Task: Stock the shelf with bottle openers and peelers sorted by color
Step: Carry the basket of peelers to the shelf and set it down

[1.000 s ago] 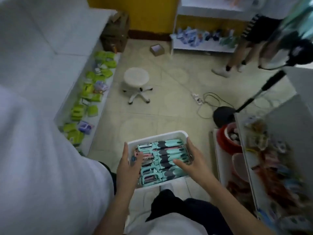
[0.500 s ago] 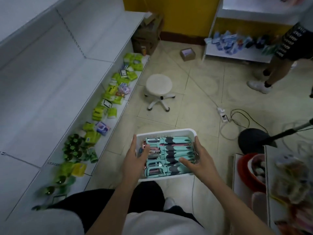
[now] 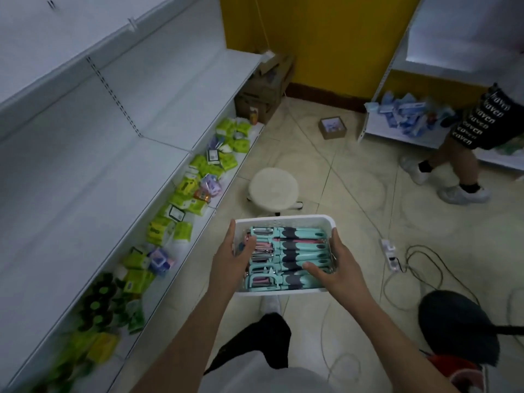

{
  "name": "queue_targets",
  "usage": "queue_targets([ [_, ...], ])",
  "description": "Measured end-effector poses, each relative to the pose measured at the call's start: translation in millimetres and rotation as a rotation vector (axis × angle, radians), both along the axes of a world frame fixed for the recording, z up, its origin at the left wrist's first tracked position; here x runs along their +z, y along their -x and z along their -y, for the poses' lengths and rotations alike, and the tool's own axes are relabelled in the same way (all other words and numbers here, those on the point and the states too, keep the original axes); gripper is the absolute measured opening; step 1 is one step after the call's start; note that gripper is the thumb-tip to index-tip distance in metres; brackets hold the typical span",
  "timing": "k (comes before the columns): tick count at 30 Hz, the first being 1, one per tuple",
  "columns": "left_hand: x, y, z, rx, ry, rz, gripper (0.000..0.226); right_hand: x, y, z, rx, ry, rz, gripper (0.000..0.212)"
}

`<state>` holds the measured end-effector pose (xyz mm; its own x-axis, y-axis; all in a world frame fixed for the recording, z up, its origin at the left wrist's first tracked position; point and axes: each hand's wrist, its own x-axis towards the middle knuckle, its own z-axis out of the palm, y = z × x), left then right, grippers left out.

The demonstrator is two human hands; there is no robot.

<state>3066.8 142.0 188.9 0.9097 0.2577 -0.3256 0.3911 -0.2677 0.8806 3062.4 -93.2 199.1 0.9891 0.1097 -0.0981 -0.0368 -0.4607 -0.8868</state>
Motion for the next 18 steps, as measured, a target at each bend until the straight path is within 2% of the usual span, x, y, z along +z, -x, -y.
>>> queue_targets([
  [7,26.8,-157.4,12.5,0.015,-0.013,0.007,0.073,27.4,-159.0,16.5,0.008,0.035,0.027,0.067],
  [12,30.4,-246.9,28.7,0.037,-0.037,0.016,0.073,14.0,-258.6,37.0,0.045,0.090,0.012,0.092],
  [16,23.0,-310.1,41.3,0.135,-0.046,-0.008,0.074,5.8,-342.6,47.4,0.119,0.080,0.013,0.076],
  [18,20.8,-344.4,49.8,0.194,-0.069,-0.021,0.072,0.6,-390.1,52.1,0.183,0.067,0.009,0.077],
])
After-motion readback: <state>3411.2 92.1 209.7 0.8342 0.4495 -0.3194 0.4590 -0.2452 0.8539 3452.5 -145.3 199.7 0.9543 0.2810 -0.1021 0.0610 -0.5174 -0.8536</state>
